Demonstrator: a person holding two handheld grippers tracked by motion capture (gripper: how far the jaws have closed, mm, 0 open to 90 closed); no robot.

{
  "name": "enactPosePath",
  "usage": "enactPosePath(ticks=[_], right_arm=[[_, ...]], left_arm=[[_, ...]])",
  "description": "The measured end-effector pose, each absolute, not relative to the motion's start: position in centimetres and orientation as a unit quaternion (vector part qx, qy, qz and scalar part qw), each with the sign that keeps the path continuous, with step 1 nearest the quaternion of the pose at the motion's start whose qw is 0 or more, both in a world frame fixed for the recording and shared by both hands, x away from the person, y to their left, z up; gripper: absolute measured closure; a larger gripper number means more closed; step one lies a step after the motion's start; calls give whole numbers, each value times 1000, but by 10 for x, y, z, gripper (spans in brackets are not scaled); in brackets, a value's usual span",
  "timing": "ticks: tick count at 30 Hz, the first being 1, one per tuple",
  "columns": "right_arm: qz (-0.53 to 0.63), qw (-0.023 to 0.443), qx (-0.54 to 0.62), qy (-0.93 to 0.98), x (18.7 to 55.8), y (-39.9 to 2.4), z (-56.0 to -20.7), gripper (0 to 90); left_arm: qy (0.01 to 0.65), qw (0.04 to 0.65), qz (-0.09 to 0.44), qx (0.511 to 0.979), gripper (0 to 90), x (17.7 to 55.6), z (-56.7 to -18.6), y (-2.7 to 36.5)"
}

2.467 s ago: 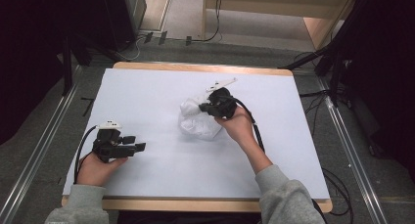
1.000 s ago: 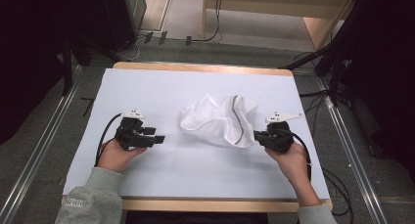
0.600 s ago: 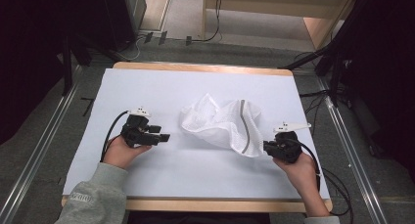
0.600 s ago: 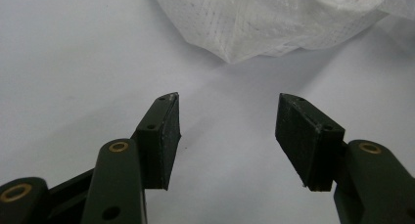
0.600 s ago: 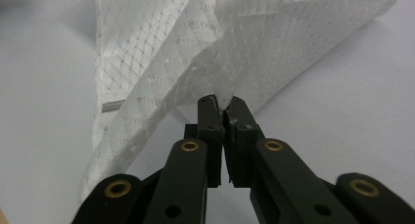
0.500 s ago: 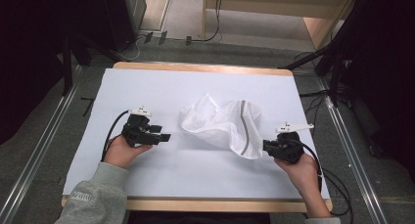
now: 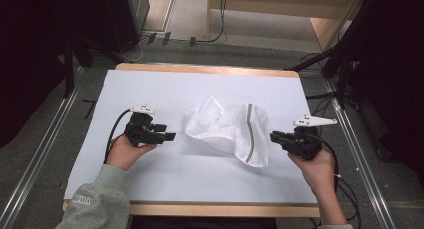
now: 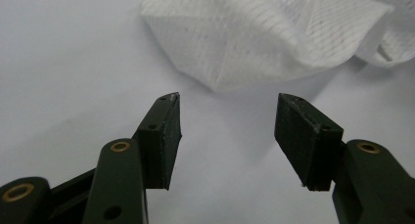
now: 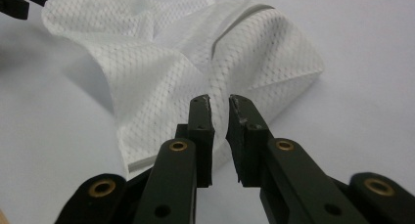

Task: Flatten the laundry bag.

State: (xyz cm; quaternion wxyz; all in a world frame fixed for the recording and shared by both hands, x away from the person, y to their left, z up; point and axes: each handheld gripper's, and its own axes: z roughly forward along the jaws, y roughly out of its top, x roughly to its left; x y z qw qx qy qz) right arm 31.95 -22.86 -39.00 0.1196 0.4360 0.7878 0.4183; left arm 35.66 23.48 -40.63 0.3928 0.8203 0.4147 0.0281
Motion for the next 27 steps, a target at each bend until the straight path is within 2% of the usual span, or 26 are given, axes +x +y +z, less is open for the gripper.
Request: enactPosePath(ticks=[9,13,14,15,18,21,25,27], right_arm=[[406,114,426,800,345,-208,-397,743],[399,118,428,802,361,-199,-402,609],[399,118,428,802,361,-199,-402,609],[389,126,428,806,368,-194,-408,555],[377,127,431,810,371,-191,-412,542],[362,124,431,817,374,-187,-421,655],[352,115,436,821,373,-187,-425,836],[349,108,435,823,372,-189,-427,881]], left_arm=[[407,393,26,824,432,367,-389,212],[401,392,22,828,422,377,-391,193],[401,392,22,828,421,377,-391,193],[401,391,21,829,421,379,-393,189],[408,381,19,830,422,383,-400,180],[416,370,21,830,499,384,-408,175],[417,375,-2,828,741,385,-418,181],[414,376,-10,829,836,385,-420,182]])
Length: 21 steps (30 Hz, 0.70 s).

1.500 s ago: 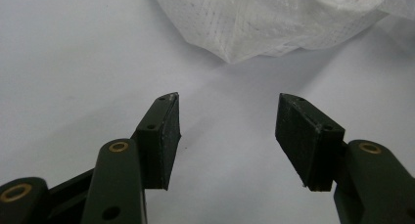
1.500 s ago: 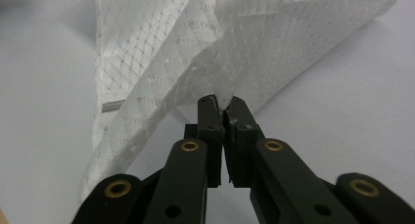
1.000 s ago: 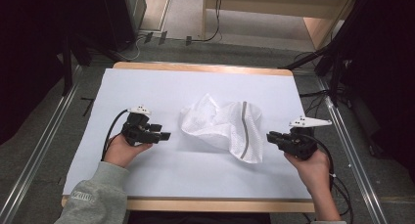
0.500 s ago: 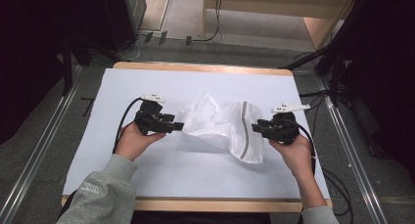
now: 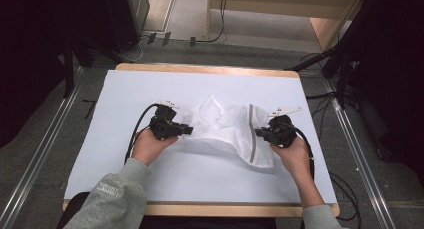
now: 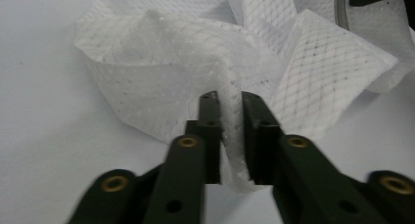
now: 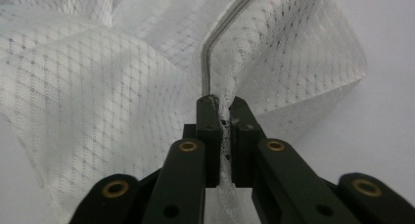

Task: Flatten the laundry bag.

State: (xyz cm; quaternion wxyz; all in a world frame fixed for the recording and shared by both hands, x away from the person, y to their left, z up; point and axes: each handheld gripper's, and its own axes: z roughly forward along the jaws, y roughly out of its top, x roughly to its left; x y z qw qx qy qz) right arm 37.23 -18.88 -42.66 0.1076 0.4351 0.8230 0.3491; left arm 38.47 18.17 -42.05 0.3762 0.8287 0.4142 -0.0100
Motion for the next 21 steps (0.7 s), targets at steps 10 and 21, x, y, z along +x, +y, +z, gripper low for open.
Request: enactPosePath(ticks=[10,21], right_arm=[[346,79,424,833,345,-184,-426,897],[362,39,358,860,312,-131,-429,900]], left_arm=[[428,379,10,821,900,385,-410,217],[473,379,38,794,900,392,-409,269]])
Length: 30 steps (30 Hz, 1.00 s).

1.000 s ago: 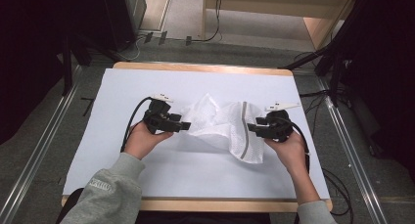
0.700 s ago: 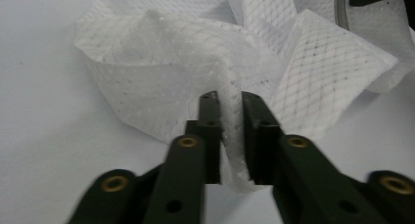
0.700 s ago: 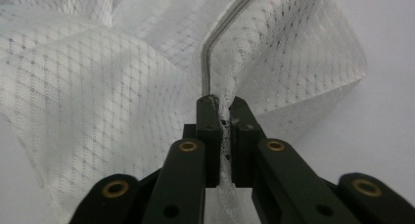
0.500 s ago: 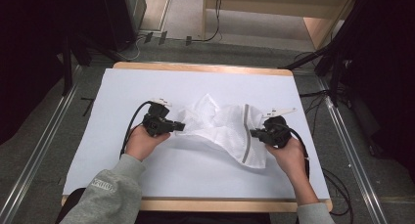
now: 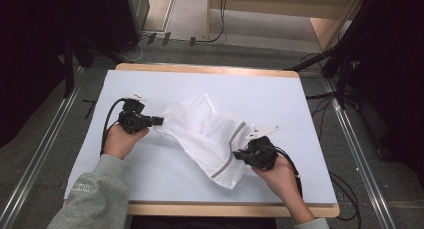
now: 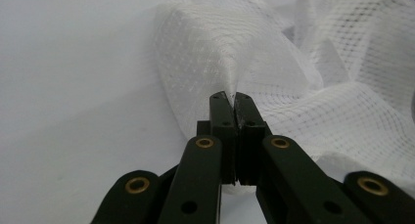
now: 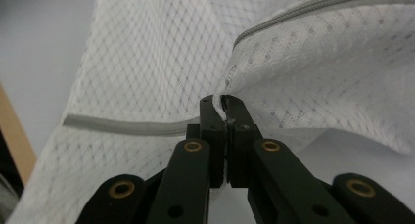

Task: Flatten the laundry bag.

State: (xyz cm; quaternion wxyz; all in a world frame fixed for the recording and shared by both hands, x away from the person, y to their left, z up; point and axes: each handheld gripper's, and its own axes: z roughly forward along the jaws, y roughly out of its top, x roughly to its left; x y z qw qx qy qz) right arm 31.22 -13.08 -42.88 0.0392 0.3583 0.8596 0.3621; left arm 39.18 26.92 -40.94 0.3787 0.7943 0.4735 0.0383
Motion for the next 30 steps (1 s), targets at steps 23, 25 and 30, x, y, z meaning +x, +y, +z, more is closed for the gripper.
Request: enactPosePath(ticks=[23,25,30], right_arm=[[436,71,333,833,325,-131,-392,759],[432,80,334,834,340,-132,-390,755],[427,72,342,834,367,-131,-398,735]], left_arm=[[513,385,62,765,610,390,-420,308],[515,393,69,759,539,381,-417,311],[519,391,75,756,491,367,-412,312]])
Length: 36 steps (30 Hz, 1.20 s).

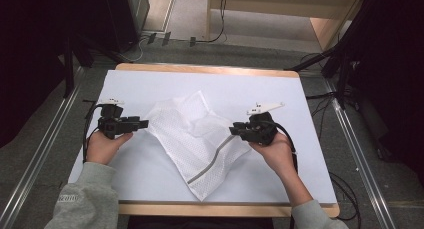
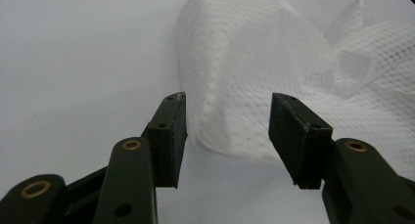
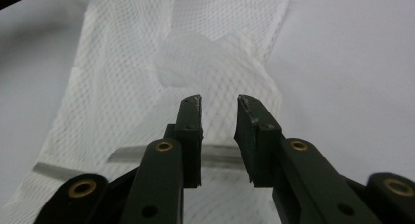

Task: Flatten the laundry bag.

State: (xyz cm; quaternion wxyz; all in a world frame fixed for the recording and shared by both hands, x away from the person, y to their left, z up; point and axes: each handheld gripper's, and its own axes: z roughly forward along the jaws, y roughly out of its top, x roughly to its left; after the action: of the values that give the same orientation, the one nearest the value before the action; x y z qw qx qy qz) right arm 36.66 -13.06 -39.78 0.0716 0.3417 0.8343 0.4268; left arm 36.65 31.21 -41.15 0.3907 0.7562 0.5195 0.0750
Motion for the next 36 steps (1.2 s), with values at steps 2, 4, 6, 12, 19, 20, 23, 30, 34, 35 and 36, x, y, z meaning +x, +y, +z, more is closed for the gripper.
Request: enactPosePath(ticks=[2,4,6,12,19,20,23,30,34,35,36], right_arm=[[424,70,344,835,381,-127,-403,733],[422,70,345,835,386,-125,-404,730],[414,75,347,838,398,-120,-406,724],[411,66,350,839,422,-111,-411,716],[402,54,342,847,447,-90,-421,636],[404,54,340,847,449,-86,-422,617],[411,48,334,847,454,-77,-427,559],[388,24,332,859,455,-62,-444,647],[375,18,332,865,452,-59,-445,840],[371,21,331,868,451,-58,-444,857],[370,23,329,869,450,-59,-443,869]], left_arm=[[515,386,76,761,483,356,-410,309],[516,386,74,762,482,352,-410,307],[512,379,70,768,480,343,-412,301],[515,378,55,767,481,332,-415,287],[517,371,46,770,486,326,-425,269],[518,371,44,770,486,327,-427,267],[520,371,38,768,487,331,-432,262],[529,370,13,763,602,345,-446,255],[527,364,12,768,800,348,-451,252],[525,363,11,769,850,349,-452,251],[520,362,7,773,883,350,-453,250]])
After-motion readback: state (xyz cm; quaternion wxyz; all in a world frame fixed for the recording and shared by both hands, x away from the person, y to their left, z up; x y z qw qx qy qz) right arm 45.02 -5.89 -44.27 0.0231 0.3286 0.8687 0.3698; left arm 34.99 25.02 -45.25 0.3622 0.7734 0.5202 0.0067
